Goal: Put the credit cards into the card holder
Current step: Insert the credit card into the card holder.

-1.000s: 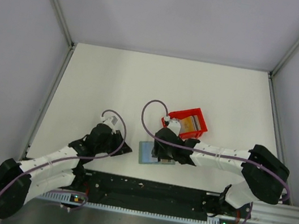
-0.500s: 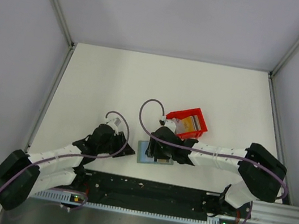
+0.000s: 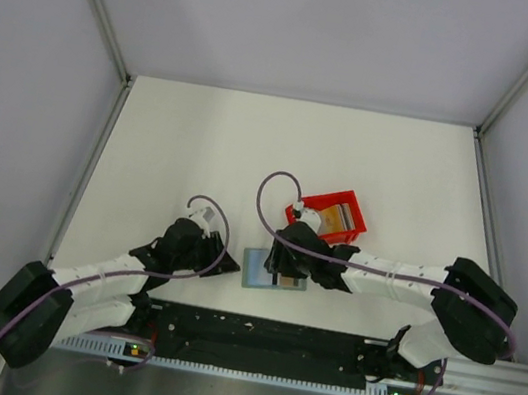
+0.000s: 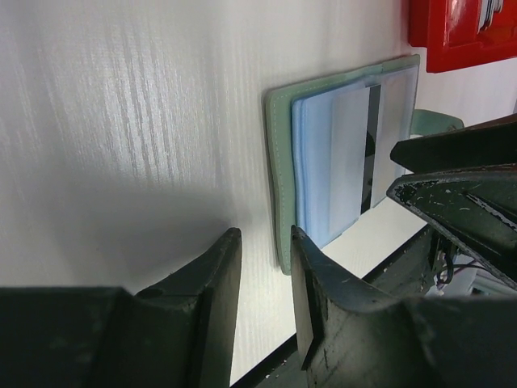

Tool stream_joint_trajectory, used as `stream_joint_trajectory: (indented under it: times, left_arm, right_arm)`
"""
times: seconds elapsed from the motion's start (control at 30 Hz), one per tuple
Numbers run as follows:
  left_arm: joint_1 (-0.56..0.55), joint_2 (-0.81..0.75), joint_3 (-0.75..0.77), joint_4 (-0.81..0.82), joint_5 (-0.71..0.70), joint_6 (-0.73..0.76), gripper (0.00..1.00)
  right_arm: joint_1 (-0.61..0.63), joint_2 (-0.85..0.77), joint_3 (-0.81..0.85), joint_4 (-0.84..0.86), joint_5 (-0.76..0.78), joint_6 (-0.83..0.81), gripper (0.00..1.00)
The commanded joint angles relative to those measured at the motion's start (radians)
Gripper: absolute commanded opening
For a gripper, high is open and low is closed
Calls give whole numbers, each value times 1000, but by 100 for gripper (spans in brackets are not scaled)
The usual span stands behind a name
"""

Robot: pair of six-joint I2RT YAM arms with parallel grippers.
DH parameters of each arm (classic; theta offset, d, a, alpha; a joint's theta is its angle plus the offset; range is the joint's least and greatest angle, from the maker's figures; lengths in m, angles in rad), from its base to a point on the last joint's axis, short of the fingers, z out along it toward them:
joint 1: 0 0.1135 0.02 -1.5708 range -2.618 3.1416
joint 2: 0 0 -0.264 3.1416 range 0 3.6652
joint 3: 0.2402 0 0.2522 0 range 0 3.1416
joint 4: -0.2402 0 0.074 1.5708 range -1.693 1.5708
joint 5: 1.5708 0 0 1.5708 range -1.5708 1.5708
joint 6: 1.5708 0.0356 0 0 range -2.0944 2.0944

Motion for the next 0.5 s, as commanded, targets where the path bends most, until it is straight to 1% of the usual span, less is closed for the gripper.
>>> stream_joint_trajectory:
  times: [0.0,0.23,0.3,0.47]
  left_arm:
    - [-4,16,7,46,0,14,36]
    - [-6,59,8,72,4,6,34]
    - [-7,73,8,87,7,6,33]
    - [-9,105,14,99,12,8,31]
  right_arm:
    - [-10,4,-6,24,-6,-5,50]
    - [-10,65,-2,76,-64,8,49]
    - [-11,73,-3,91,-78,10,47]
    - [-11,73,-2,99,-84,9,46]
